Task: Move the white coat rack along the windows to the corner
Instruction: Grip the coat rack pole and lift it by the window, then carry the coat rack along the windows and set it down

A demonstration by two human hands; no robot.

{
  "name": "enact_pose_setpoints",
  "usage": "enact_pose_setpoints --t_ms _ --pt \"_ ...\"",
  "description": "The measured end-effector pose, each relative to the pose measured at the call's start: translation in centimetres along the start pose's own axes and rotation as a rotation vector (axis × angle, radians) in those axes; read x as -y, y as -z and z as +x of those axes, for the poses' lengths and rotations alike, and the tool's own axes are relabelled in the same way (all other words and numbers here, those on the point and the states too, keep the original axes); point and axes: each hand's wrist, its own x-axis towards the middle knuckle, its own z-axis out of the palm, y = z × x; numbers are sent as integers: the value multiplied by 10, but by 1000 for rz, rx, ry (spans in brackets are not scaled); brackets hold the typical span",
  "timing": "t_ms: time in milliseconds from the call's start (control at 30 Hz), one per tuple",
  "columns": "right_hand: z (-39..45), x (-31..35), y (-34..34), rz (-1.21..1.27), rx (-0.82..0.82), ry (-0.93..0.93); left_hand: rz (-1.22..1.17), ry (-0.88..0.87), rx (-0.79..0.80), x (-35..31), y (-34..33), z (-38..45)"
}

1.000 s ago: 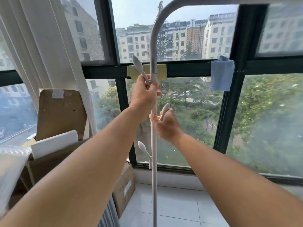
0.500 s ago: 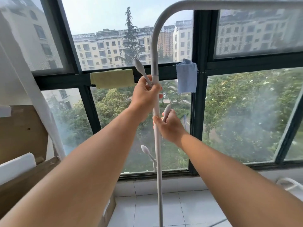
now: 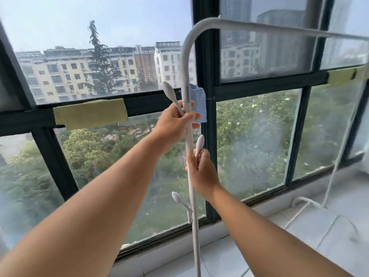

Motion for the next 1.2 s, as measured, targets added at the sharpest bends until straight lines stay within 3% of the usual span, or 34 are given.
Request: enact_pose_setpoints --t_ms 100,400,767,1200 --pt "2 0 -11 -100 -106 5 6 -22 20 9 2 11" --pt "16 -5 -19 -253 -132 -93 -57 -56 78 13 0 24" --pt "24 -15 -23 -261 -248 -149 -12 -84 198 21 -10 44" --pt "31 -40 38 -344 -317 -224 -54 -96 245 11 -75 64"
